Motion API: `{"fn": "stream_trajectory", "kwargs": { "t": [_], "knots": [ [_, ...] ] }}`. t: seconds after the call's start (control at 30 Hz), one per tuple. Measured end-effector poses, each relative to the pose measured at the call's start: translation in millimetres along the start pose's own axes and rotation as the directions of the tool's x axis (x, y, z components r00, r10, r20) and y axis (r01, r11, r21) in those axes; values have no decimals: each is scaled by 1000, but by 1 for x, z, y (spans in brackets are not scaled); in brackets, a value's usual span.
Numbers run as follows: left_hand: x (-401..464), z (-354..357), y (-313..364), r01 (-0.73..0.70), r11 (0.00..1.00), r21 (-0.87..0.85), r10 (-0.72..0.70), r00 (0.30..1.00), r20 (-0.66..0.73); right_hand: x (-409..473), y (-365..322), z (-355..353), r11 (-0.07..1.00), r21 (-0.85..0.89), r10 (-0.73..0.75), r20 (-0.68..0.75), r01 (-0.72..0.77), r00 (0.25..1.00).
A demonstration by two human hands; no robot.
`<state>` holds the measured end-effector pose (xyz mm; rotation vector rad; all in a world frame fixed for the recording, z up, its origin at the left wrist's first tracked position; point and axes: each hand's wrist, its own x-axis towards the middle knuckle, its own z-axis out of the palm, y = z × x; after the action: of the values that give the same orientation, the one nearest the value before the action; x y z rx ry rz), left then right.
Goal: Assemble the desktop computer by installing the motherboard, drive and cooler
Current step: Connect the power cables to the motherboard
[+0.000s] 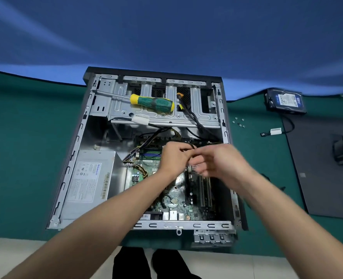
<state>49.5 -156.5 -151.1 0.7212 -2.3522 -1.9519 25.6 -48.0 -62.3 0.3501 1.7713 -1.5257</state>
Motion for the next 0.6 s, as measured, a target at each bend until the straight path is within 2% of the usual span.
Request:
{"fn": "stream_trajectory", "kwargs": {
  "t": [0.03, 0.1, 0.17, 0.23, 0.37, 0.53, 0.6],
  "knots": [
    [4, 5, -1, -38, 994, 103, 35, 999, 34, -3, -6, -9, 988, -106, -120, -76, 112, 990],
    [13, 16, -3, -98, 965, 244, 77, 993, 94, -1, -14, -27, 881, -390, -390, -273, 269, 880],
    [22, 27, -6, -157, 929, 334, 123, 985, 121, 8, -14, -39, 777, -570, -534, -372, 267, 759],
    [29, 36, -10, -209, 878, 431, 167, 977, 134, 21, -6, -43, 755, -617, -546, -405, 221, 733],
    [37, 46, -19, -240, 832, 501, 190, 970, 148, 40, 14, -37, 765, -620, -514, -424, 174, 746],
    [49, 48, -15, -148, 856, 496, 120, 989, 87, 45, 21, -38, 774, -616, -502, -459, 145, 733],
    [55, 50, -13, -32, 904, 427, 9, 998, 54, 46, 20, -39, 784, -608, -486, -472, 128, 735]
  ]
}}
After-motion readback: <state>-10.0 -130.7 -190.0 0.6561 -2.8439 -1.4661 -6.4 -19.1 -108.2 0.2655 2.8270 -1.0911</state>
